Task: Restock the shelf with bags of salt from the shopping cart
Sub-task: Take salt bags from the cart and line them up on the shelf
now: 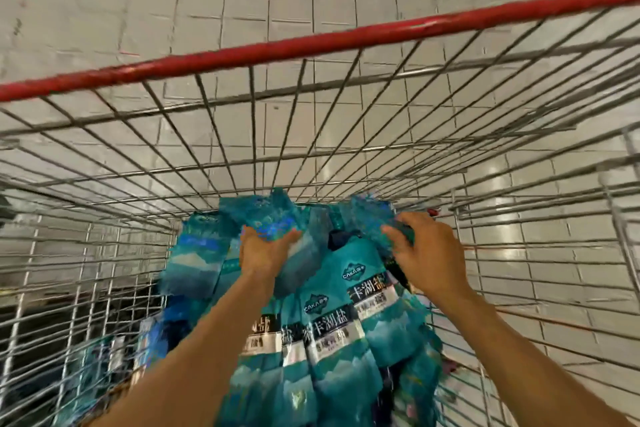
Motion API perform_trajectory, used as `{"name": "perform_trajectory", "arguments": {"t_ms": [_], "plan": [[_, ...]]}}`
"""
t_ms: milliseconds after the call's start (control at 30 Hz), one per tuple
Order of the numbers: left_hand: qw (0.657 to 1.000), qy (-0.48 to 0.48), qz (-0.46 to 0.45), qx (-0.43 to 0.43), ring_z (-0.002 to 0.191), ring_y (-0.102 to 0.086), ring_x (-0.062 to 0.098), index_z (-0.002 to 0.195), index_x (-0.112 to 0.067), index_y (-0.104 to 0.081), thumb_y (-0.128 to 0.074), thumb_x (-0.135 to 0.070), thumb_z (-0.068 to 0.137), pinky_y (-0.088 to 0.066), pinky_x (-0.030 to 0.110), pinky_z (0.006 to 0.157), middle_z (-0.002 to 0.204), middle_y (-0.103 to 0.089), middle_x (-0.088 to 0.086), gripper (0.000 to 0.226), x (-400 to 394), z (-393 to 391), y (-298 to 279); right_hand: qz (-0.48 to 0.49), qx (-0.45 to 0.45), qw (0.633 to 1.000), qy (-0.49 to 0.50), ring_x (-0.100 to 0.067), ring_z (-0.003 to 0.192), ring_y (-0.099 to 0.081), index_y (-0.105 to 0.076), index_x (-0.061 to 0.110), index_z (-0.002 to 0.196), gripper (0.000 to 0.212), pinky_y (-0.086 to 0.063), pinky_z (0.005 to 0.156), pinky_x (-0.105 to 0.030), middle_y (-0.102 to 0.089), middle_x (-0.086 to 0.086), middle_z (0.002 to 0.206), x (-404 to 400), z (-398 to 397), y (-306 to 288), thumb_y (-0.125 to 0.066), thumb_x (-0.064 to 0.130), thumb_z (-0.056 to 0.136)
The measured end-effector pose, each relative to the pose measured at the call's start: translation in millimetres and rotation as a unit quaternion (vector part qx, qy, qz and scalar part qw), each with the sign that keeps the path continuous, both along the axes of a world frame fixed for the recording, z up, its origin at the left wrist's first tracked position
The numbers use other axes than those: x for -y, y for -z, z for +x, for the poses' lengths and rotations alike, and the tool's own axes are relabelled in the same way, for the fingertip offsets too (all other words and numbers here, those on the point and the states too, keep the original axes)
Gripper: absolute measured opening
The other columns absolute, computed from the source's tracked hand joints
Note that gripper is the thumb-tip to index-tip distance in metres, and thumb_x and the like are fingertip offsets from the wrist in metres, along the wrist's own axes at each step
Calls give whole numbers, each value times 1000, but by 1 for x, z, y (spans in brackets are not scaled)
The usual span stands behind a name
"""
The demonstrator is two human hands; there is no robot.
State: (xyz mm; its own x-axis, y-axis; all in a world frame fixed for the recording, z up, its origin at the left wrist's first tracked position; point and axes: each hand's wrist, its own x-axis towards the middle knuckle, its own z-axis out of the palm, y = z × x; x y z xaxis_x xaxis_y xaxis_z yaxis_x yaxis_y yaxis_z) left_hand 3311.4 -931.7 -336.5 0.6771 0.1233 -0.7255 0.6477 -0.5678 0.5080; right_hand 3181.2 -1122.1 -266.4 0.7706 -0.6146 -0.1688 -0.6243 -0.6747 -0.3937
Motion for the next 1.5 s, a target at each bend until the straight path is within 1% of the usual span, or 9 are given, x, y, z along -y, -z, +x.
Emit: {"name": "perform_trajectory", "arguments": {"t_ms": [267,367,567,700,833,933,1100,1233,1500], "plan": [[987,18,-147,62,120,-55,23,144,5,-34,-83,-7,74,-48,17,89,142,-48,20,86,-63,-39,-158,208,12,978,31,-35,76,-67,-71,0,89,27,-57,70,-48,-71,-21,82,-60,8,-149,-76,26,85],[966,37,-220,127,78,-66,-6,130,-2,-51,-79,4,75,-52,8,64,111,-68,2,62,-99,-54,-217,333,9,942,47,-22,75,-71,-74,15,82,9,-54,58,-31,-74,-15,85,-112,1,-216,-75,24,84],[939,16,-294,177,88,-61,-17,103,-35,-58,-67,-28,89,-48,7,78,106,-69,-16,18,-188,-115,-331,511,139,839,124,-9,32,-55,-71,24,51,40,-43,33,-17,-62,7,43,-226,0,-326,-66,3,85],[910,68,-345,220,107,-68,17,123,-20,-43,-92,-23,55,-55,29,89,116,-70,-2,84,-246,-169,-381,514,120,844,92,-12,26,-50,-61,11,55,34,-41,31,-18,-54,3,36,-297,-14,-376,-64,9,88],[904,-2,-325,278,97,-70,13,120,-21,-44,-87,-5,54,-54,20,78,107,-73,-7,81,-301,-213,-412,519,89,850,24,-16,37,-60,-57,11,76,13,-49,41,-25,-65,-7,59,-377,-49,-410,-62,15,88],[908,-53,-297,291,88,-70,2,119,-16,-48,-85,9,63,-54,16,72,98,-75,-14,71,-350,-243,-428,512,42,848,-129,-19,61,-69,-70,12,73,41,-54,66,-34,-73,-12,71,-425,-77,-431,-63,52,79],[888,-200,-313,271,97,-70,29,100,-15,-67,-81,-8,49,-55,47,91,104,-75,11,53,-426,-300,-466,321,83,898,-288,-12,90,-58,-51,20,105,72,-48,80,-29,-58,7,99,-448,-114,-437,-83,63,56],[882,-169,-298,324,98,-72,16,112,-13,-60,-83,-11,52,-58,32,81,104,-76,0,64,-470,-339,-492,534,-108,744,-389,-27,103,-70,-73,12,107,48,-55,89,-33,-76,-6,105,-481,-140,-430,-85,27,63],[855,-353,-185,333,77,-68,-11,95,-29,-72,-83,-23,72,-46,2,61,90,-75,-22,27,-523,-419,-468,640,-194,617,-415,-39,110,-66,-72,13,115,59,-48,100,-56,-72,-16,116,-528,-159,-404,-91,19,59]]}}
